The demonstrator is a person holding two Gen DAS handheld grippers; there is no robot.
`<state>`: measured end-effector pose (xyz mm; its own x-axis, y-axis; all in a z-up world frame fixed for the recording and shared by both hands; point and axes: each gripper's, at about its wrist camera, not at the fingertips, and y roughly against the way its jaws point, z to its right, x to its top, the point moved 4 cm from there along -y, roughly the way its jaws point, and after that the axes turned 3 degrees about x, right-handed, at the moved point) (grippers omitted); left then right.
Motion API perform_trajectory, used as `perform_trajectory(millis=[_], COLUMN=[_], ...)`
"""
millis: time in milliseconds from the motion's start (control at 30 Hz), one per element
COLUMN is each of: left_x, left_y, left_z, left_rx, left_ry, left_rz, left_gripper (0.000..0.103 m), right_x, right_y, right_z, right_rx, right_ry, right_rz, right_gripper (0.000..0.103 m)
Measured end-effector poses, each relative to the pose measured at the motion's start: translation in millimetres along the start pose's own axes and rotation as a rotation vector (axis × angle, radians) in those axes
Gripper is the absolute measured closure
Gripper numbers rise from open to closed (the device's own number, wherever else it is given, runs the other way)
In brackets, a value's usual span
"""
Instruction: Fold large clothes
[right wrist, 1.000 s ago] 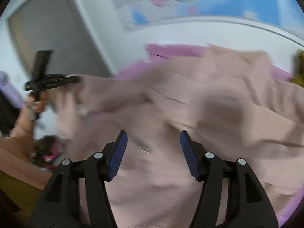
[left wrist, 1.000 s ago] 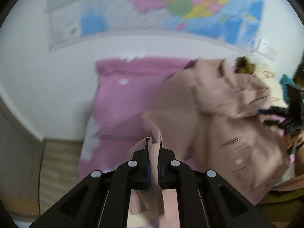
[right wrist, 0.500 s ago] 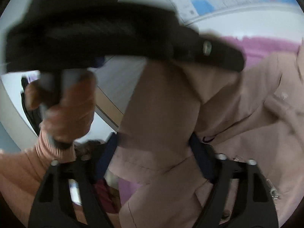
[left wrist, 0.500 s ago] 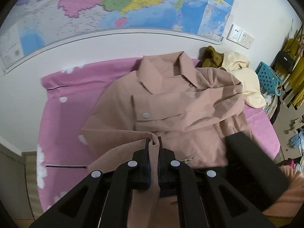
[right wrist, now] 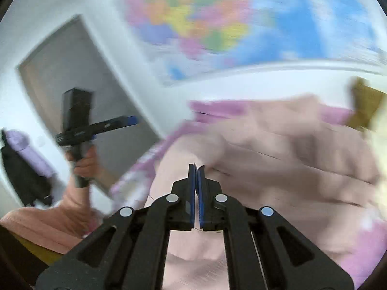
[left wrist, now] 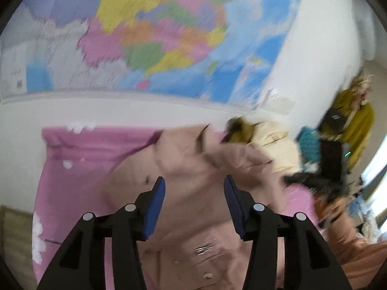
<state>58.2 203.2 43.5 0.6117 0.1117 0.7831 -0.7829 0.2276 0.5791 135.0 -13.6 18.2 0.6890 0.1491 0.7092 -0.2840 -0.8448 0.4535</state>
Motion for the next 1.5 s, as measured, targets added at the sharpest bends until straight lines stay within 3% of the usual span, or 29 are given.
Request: perform_trajectory(millis=[67, 133, 200, 233, 300, 367, 467, 500, 567, 633, 700, 767, 800, 933, 1000, 1033, 1133, 1200, 1233, 1300, 1367, 1500], left_x=[-12.1, -28.2, -43.4, -49.3, -63.0, -69.9, -70.1, -68.3, -65.3, -62.4, -61.8, -62.5, -63.2, -64.7, -62.9, -61.9, -59.1, -58.8, -59.2, -60.0, -58.8, -53.6], left_y=[-29.2, -65.3, -93.0, -102.5, -124.4, -137.6, -146.9, -148.3, -150.7, -154.1, -157.0, -157.8, -156.9, -150.6, -148.7, -148.2, -149.3, -151.8, -152.4, -151.1, -146.7, -139.0], left_z=[-9.6, -23.3, -36.5, -40.6, -48.2, -51.7, -50.8, -49.7, -48.2, -47.1, -46.1, -45.2, -45.3, -50.5, -52.5, -52.6, -51.3, -50.0, -48.3, -46.0, -44.3, -38.4], left_rx=[0.102, 0.174, 0.185, 0.187, 0.197, 0.235, 0.263, 0.28, 0.293, 0.307, 0.317, 0.334, 0.335, 0.335, 0.336, 0.334, 0.335, 0.34, 0.34, 0.334, 0.329, 0.321], left_ry=[-0.023, -0.018, 0.001, 0.011, 0.022, 0.004, -0.026, -0.04, -0.058, -0.064, -0.066, -0.066, -0.063, -0.046, -0.037, -0.036, -0.033, -0.036, -0.044, -0.062, -0.067, -0.081], left_rz=[-0.067, -0.161, -0.238, -0.27, -0.334, -0.353, -0.338, -0.328, -0.317, -0.306, -0.3, -0.292, -0.287, -0.268, -0.26, -0.257, -0.243, -0.244, -0.244, -0.239, -0.228, -0.207], left_gripper=[0.056, 0.056, 0.056, 0.056, 0.056, 0.055, 0.055, 0.055, 0.055, 0.055, 0.055, 0.055, 0.055, 0.055, 0.055, 0.055, 0.055, 0.055, 0.055, 0.055, 0.055, 0.055], right_x=[-12.8, -34.5, -55.3, -63.5, -69.7, -76.3, -83.3, -85.0, -90.5, -94.4, -102.4, -108.4, -107.3, -80.8, -68.5, -65.7, -66.7, -70.1, -72.2, -73.8, -75.2, -75.9], right_y=[8.2, 2.7, 0.1, 3.2, 9.0, 18.2, 23.7, 21.8, 11.6, -8.6, -31.2, -35.7, -30.0, 24.4, 53.1, 60.8, 77.9, 80.7, 84.2, 86.9, 88.5, 58.7], right_z=[29.3, 54.7, 72.5, 80.4, 83.7, 75.3, 52.7, 44.0, 32.3, 34.9, 49.5, 63.6, 66.9, 76.9, 91.7, 101.0, 134.0, 140.4, 138.8, 119.8, 96.3, 32.9], right_rx=[-0.097, -0.154, -0.234, -0.229, -0.244, -0.286, -0.314, -0.323, -0.351, -0.396, -0.391, -0.329, -0.274, 0.046, 0.13, 0.121, -0.06, -0.175, -0.231, -0.231, -0.275, -0.331], right_ry=[-0.055, -0.104, -0.144, -0.175, -0.193, -0.149, -0.056, -0.016, 0.066, 0.108, 0.054, -0.033, -0.075, -0.295, -0.423, -0.468, -0.551, -0.534, -0.511, -0.408, -0.293, 0.029], right_rz=[-0.026, -0.087, -0.104, -0.09, -0.063, -0.023, 0.012, 0.007, -0.032, -0.089, -0.172, -0.227, -0.211, -0.001, 0.117, 0.147, 0.165, 0.131, 0.129, 0.14, 0.134, 0.031], right_gripper=[0.1, 0.092, 0.069, 0.054, 0.041, 0.031, 0.024, 0.024, 0.013, 0.013, 0.033, 0.096, 0.099, 0.1, 0.1, 0.099, 0.093, 0.074, 0.054, 0.052, 0.028, 0.022])
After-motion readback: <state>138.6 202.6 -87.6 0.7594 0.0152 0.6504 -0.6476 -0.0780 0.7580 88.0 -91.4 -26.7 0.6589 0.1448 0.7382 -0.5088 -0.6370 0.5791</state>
